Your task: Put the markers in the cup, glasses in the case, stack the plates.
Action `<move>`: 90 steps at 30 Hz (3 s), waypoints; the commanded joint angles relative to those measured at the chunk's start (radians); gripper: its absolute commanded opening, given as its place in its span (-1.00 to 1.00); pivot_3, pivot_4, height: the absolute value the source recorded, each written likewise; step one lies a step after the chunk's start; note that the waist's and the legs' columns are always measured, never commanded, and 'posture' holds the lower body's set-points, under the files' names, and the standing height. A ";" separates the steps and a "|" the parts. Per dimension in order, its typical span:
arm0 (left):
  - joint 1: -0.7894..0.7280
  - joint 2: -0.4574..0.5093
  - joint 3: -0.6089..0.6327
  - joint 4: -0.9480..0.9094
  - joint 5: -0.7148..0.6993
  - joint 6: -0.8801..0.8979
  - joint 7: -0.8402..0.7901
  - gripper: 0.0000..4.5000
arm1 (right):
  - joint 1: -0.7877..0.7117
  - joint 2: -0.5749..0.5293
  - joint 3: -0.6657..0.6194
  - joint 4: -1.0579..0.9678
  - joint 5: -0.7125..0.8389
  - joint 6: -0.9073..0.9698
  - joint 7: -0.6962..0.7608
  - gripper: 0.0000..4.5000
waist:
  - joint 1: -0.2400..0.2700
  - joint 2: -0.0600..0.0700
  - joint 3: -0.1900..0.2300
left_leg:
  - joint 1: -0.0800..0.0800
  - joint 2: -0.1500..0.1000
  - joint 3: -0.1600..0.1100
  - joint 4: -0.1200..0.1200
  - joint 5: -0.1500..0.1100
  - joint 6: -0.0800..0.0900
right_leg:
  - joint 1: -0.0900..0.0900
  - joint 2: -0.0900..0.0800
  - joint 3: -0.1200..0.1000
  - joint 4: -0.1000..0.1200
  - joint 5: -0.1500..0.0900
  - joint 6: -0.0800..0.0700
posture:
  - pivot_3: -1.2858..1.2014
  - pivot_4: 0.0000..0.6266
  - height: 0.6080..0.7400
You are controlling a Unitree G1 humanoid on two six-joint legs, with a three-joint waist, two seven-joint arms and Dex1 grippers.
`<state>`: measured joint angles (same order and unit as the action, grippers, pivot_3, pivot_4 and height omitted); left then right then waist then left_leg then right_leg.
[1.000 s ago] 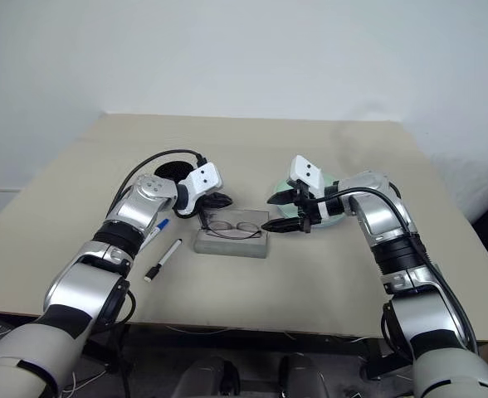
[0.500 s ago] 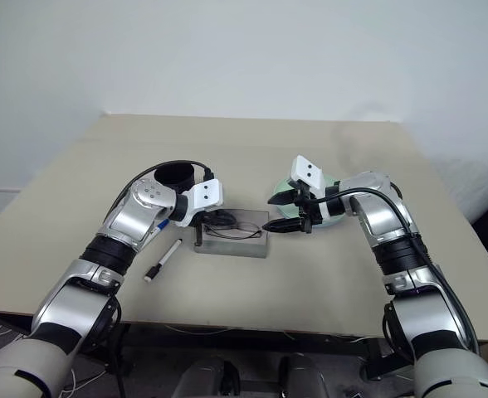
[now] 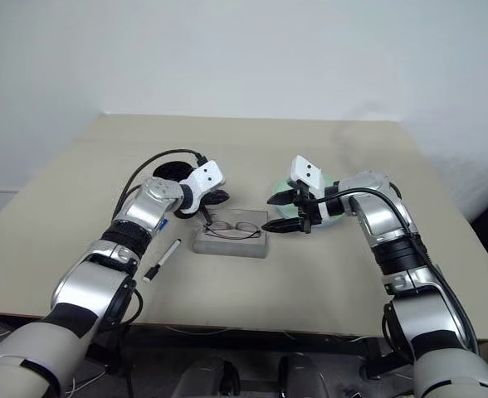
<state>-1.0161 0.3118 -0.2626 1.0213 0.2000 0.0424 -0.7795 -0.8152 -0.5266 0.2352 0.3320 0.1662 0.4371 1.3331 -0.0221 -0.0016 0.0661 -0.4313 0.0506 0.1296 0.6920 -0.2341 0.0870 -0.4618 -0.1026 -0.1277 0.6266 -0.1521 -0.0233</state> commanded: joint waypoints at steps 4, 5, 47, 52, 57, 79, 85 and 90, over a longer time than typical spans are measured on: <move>-0.010 -0.008 -0.010 -0.019 0.006 -0.034 -0.061 -0.99 | -0.015 -0.036 -0.030 -0.062 0.024 0.009 0.002 0.67 | 0.002 0.000 0.000 | 0.000 0.000 0.000 0.000 0.000 0.000 | 0.000 -0.001 0.000 0.000 0.000 0.000 | 0.03 -1.00 0.80; -0.007 -0.007 -0.010 -0.026 0.004 -0.031 -0.073 -0.99 | -0.014 -0.039 -0.031 -0.062 0.025 0.008 0.001 0.67 | 0.002 0.000 0.000 | 0.000 0.000 0.000 0.000 0.000 0.000 | 0.000 -0.001 0.000 0.000 0.000 0.000 | 0.03 -1.00 0.80; 0.377 0.234 -0.075 -0.904 -0.121 0.286 -0.505 -0.99 | -0.017 -0.053 -0.026 -0.063 0.028 0.005 0.004 0.67 | 0.001 0.001 0.000 | 0.000 0.000 0.000 0.000 0.000 0.000 | 0.000 0.000 0.000 -0.001 -0.001 -0.001 | 0.03 -1.00 0.80; 0.439 0.253 -0.091 -0.928 -0.115 0.297 -0.471 -0.99 | -0.017 -0.053 -0.025 -0.064 0.030 0.006 0.003 0.67 | 0.004 0.001 0.000 | 0.001 0.001 0.000 0.000 0.000 0.000 | 0.001 0.000 0.000 -0.001 -0.001 -0.002 | 0.03 -1.00 0.80; 0.441 0.244 -0.091 -0.863 -0.100 0.288 -0.408 -0.99 | -0.022 -0.049 -0.020 -0.062 0.031 0.006 0.003 0.67 | 0.003 0.002 0.000 | 0.001 0.000 0.000 0.000 0.000 0.000 | 0.002 -0.001 0.000 -0.002 -0.001 -0.002 | 0.03 -1.00 0.80; 0.487 0.250 -0.129 -0.819 -0.095 0.279 -0.342 -0.99 | -0.032 -0.042 -0.018 -0.047 0.028 0.000 0.000 0.67 | 0.000 0.012 -0.009 | 0.004 0.001 0.000 0.000 0.000 0.000 | 0.002 0.000 0.000 -0.001 -0.001 -0.002 | 0.03 -1.00 0.80; 0.445 0.252 -0.070 -0.900 -0.165 0.340 -0.363 -0.99 | -0.041 -0.038 -0.015 -0.033 0.025 -0.008 0.003 0.67 | 0.000 0.013 -0.010 | 0.003 0.002 0.000 -0.001 0.000 0.000 | 0.001 0.000 0.000 -0.001 -0.001 -0.002 | 0.03 -1.00 0.80; 0.412 0.256 -0.017 -0.972 -0.228 0.412 -0.360 -0.99 | -0.047 -0.034 -0.014 -0.024 0.024 -0.013 0.004 0.67 | 0.001 0.012 -0.009 | 0.002 0.001 0.000 -0.001 0.000 0.000 | 0.000 0.000 0.000 -0.002 -0.001 -0.002 | 0.03 -1.00 0.80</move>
<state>-0.5690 0.5547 -0.3159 0.0920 0.0010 0.4301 -1.1347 -0.8223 -0.5637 0.2321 0.3123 0.1839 0.4389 1.3345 -0.0213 0.0107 0.0569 -0.4296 0.0514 0.1296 0.6910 -0.2346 0.0872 -0.4616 -0.1025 -0.1275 0.6248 -0.1533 -0.0253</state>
